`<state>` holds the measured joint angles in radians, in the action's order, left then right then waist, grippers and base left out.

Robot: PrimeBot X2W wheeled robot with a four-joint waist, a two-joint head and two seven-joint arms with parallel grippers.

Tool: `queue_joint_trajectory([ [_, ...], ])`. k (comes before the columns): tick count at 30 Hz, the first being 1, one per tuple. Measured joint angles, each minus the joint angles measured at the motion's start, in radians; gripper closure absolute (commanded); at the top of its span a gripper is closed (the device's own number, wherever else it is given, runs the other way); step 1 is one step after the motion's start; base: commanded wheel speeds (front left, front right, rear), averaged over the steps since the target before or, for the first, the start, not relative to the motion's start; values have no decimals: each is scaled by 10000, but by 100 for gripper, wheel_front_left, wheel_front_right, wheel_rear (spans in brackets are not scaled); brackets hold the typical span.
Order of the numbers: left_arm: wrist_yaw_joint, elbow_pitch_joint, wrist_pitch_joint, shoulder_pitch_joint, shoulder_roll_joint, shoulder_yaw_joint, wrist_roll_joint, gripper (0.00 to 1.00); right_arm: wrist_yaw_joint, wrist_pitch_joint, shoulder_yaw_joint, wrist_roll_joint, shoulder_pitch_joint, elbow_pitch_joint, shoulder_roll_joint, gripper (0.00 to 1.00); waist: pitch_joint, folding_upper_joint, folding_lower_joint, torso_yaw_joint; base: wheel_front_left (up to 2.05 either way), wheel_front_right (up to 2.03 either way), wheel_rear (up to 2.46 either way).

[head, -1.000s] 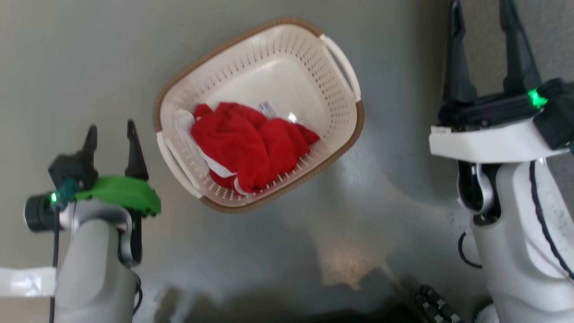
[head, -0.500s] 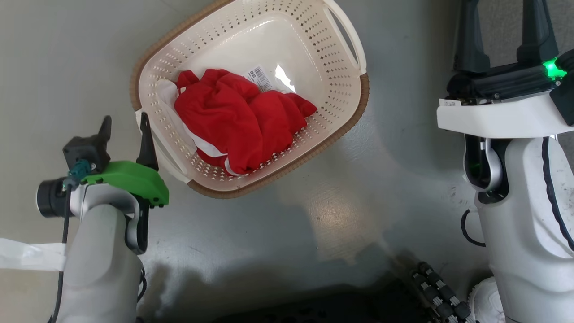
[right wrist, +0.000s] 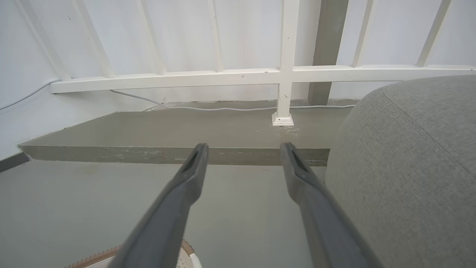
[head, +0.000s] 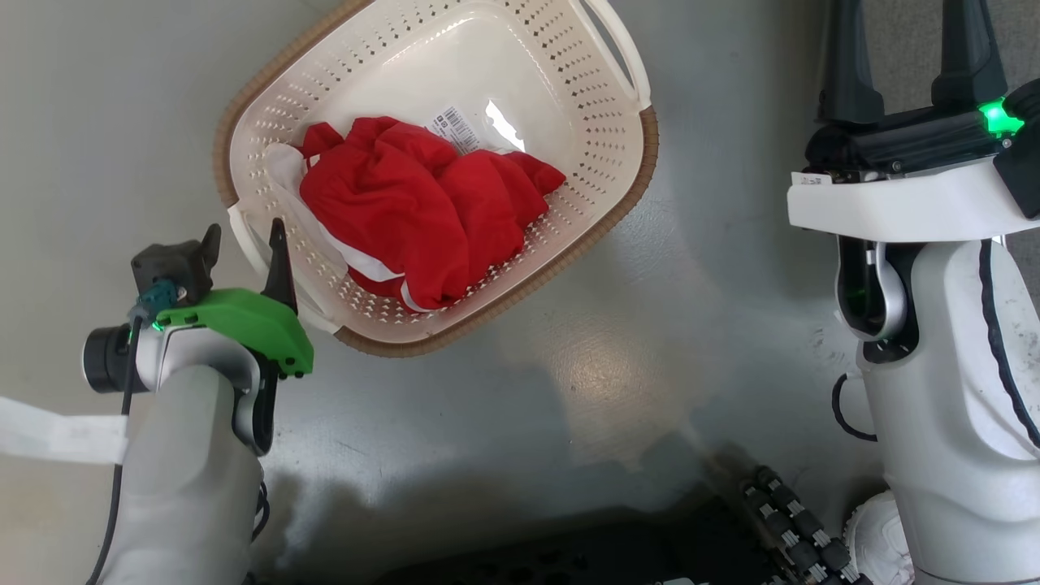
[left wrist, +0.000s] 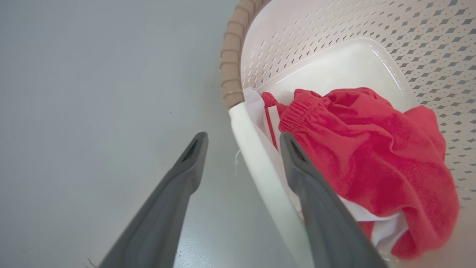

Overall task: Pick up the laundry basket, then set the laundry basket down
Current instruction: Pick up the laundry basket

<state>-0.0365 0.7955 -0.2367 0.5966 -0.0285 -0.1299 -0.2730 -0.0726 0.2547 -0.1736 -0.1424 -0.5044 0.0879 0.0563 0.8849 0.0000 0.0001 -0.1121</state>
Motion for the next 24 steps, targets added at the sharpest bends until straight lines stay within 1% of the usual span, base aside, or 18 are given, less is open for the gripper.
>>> queue_joint_trajectory([
  [1,-2,54,4,65,2,-12,-4,0,-4,0,-6,-2,-2,-8,0,0,14,0,0,-8,0,0,0],
  [2,-2,100,29,130,2,-21,-10,13,-12,0,-13,-6,-5,-21,0,0,25,0,0,-15,0,0,0],
  [3,-23,148,48,199,2,-27,-10,30,-12,0,-25,-12,-10,-33,0,0,33,0,0,-21,0,0,0],
  [4,-58,199,61,259,2,-36,-10,30,-13,0,-42,-13,-14,-38,0,0,40,0,0,-25,0,0,0],
  [5,-75,280,59,327,2,-63,-10,53,-13,0,-61,-31,-19,-44,0,0,44,0,0,-29,0,0,0],
  [7,-84,357,58,429,42,-104,-10,73,-69,0,-107,-121,-47,-58,0,0,47,0,0,-36,0,0,0],
  [9,-73,435,58,523,36,-84,-12,100,-88,0,-142,-173,-85,-61,6,0,47,0,0,-43,0,0,0],
  [11,-171,485,56,640,50,-134,-10,100,-88,0,-186,-184,-132,-65,2,0,45,0,0,-51,0,0,0],
  [19,-171,836,19,817,107,-184,-8,100,-90,0,-199,-215,-190,-128,10,0,24,0,-1,-84,0,0,0],
  [24,-109,1045,-10,1058,109,-52,-8,100,-96,0,-203,-259,-190,-153,10,0,-61,0,-1,-117,0,0,0],
])
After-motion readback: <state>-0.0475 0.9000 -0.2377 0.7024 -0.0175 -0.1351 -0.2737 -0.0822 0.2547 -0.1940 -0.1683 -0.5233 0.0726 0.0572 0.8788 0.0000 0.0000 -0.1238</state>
